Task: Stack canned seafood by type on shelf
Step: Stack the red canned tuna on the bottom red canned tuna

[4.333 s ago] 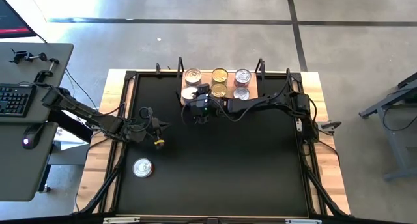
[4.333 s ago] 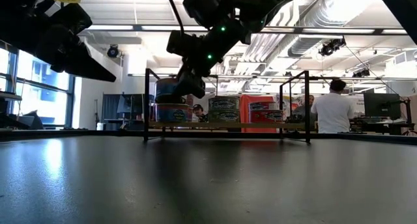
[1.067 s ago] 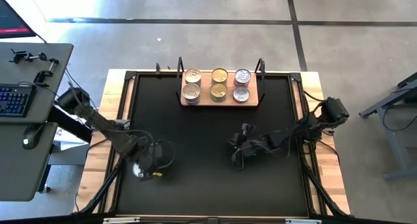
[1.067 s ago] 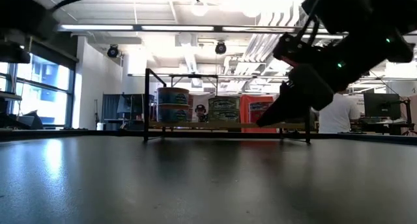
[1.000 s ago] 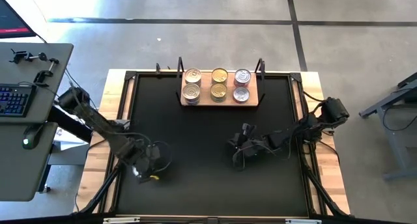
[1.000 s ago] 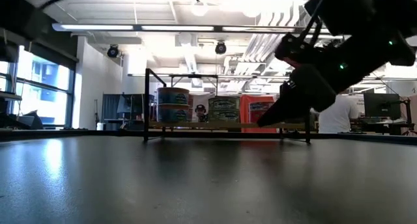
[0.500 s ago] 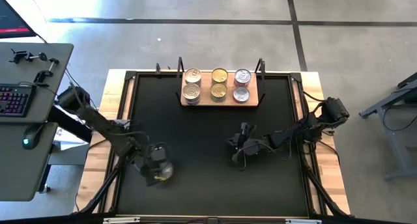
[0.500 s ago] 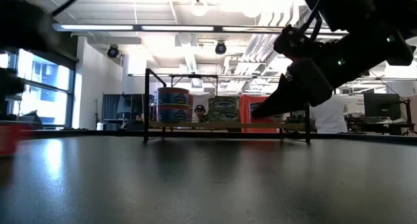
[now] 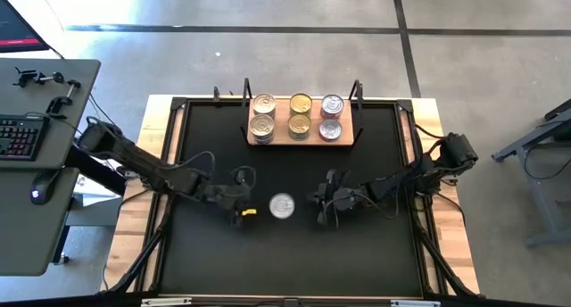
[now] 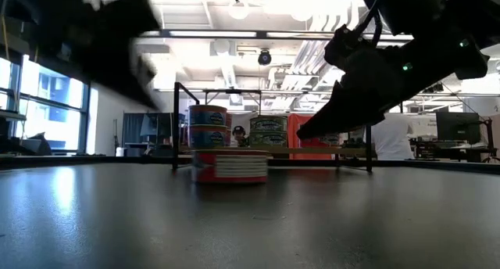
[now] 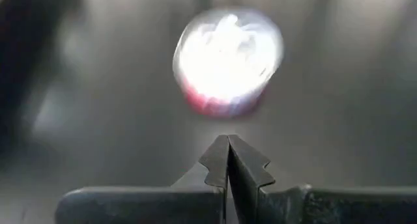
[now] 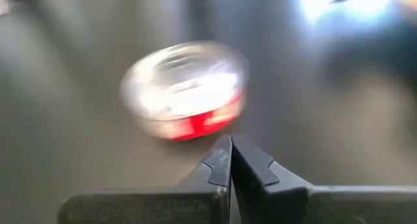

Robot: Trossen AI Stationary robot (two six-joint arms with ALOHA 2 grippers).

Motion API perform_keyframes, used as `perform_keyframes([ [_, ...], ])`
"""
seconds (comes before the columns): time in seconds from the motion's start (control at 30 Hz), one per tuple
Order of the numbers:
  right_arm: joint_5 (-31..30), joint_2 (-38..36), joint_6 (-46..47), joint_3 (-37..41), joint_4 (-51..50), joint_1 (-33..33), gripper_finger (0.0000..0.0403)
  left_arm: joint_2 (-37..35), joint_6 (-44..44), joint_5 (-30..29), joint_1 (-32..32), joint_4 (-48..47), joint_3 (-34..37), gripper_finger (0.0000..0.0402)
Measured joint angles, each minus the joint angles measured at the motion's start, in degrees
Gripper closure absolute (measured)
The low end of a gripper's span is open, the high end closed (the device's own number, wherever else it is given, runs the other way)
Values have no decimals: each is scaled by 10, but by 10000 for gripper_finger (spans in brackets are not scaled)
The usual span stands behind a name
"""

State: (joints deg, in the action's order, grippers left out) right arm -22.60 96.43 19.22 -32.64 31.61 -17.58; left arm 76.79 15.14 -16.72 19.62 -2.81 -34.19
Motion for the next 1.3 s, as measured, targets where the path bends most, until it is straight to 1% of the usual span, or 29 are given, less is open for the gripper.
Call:
perform_keyframes([
  [0.03,47,3,3,0,3,0,401,6,14,0,-7,-22,0,401],
  [0.07,97,6,3,0,5,0,401,13,22,0,-14,-32,0,402],
  [0.1,135,14,3,0,18,0,401,20,24,1,-19,-30,6,402],
  [0.13,165,22,3,0,36,0,401,29,23,1,-26,-25,14,401],
  [0.2,197,40,2,-1,70,2,401,59,7,10,-40,24,31,401],
  [0.27,199,64,6,-13,94,6,401,89,-15,23,-53,88,41,401],
  [0.33,199,86,18,-30,98,11,401,127,-40,39,-66,162,42,401],
  [0.47,199,132,27,-72,84,26,401,196,-93,94,-89,276,32,402],
  [0.6,212,140,34,-103,3,35,401,234,-112,135,-102,297,5,401],
  [0.7,207,119,49,-105,-61,39,401,238,-122,141,-95,290,-3,402],
  [0.77,183,98,62,-105,-103,38,401,229,-128,150,-90,286,-4,401],
  [0.83,138,71,76,-104,-165,35,401,220,-128,150,-87,293,-6,401],
  [0.9,99,45,85,-104,-208,34,401,207,-128,150,-84,273,-6,401],
  [0.97,66,21,94,-104,-254,26,401,206,-128,145,-80,273,-7,401],
  [1.03,52,9,92,-104,-262,19,401,196,-131,138,-75,258,-7,401],
  [1.1,42,5,84,-104,-269,10,401,194,-150,134,-70,271,-12,401],
  [1.17,34,7,76,-104,-258,2,401,191,-187,132,-66,266,-10,401],
  [1.2,31,7,75,-104,-259,-2,401,196,-208,130,-64,278,-12,400],
  [1.3,27,10,77,-104,-262,-15,395,200,-272,121,-59,297,-15,385],
])
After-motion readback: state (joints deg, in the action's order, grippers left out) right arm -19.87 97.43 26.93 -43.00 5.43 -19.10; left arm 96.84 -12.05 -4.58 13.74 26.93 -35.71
